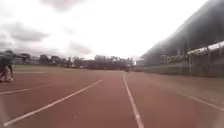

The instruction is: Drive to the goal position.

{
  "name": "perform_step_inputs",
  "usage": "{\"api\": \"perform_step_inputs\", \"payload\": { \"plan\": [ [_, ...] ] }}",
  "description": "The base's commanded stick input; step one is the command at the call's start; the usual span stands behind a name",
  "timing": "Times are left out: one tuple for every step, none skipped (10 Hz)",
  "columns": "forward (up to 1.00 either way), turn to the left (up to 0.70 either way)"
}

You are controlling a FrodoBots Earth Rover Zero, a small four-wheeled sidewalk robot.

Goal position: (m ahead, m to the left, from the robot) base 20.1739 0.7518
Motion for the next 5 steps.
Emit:
{"api": "perform_step_inputs", "payload": {
  "plan": [
    [0.85,0.0],
    [0.85,0.0],
    [0.85,0.0],
    [0.85,0.0],
    [0.85,0.0]
  ]
}}
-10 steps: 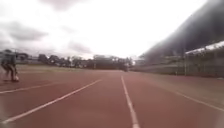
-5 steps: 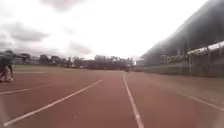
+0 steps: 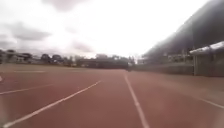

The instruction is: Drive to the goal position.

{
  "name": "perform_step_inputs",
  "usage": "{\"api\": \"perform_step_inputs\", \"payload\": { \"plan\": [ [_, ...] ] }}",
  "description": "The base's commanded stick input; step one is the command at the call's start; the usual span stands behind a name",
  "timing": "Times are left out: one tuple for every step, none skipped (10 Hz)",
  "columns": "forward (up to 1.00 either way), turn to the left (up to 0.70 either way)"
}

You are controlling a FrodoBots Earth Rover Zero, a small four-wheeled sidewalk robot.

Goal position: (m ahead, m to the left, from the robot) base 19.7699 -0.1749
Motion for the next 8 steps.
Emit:
{"api": "perform_step_inputs", "payload": {
  "plan": [
    [0.85,-0.1],
    [0.85,-0.33],
    [0.85,-0.34],
    [0.85,-0.34],
    [0.85,-0.34],
    [0.85,-0.34],
    [0.85,-0.34],
    [0.85,-0.29]
  ]
}}
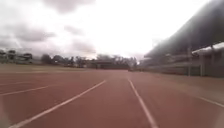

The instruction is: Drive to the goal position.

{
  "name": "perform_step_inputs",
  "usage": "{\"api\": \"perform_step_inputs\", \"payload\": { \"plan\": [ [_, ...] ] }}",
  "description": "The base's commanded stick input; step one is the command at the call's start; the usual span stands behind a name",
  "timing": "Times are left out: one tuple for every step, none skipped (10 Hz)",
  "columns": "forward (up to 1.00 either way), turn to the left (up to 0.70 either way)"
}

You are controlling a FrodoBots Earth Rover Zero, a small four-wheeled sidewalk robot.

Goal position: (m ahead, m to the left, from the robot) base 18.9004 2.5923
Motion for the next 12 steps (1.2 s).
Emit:
{"api": "perform_step_inputs", "payload": {
  "plan": [
    [0.85,-0.19],
    [0.85,-0.09],
    [0.85,0.0],
    [0.85,0.0],
    [0.85,0.0],
    [0.85,0.0],
    [0.85,0.0],
    [0.85,0.0],
    [0.85,0.0],
    [0.85,0.0],
    [0.85,0.0],
    [0.85,0.0]
  ]
}}
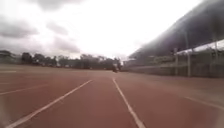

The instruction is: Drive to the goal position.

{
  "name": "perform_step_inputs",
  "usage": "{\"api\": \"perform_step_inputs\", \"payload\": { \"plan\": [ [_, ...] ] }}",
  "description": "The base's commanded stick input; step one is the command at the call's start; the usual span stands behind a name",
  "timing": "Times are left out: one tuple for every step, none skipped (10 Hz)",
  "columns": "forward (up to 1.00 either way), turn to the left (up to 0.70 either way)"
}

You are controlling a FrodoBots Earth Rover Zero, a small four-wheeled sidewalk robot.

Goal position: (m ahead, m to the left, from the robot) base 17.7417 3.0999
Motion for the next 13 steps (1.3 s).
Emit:
{"api": "perform_step_inputs", "payload": {
  "plan": [
    [0.85,0.0],
    [0.85,0.0],
    [0.85,0.0],
    [0.85,0.0],
    [0.85,-0.12],
    [0.85,-0.27],
    [0.85,-0.34],
    [0.85,-0.34],
    [0.85,-0.34],
    [0.85,-0.34],
    [0.85,-0.34],
    [0.85,-0.34],
    [0.85,-0.34]
  ]
}}
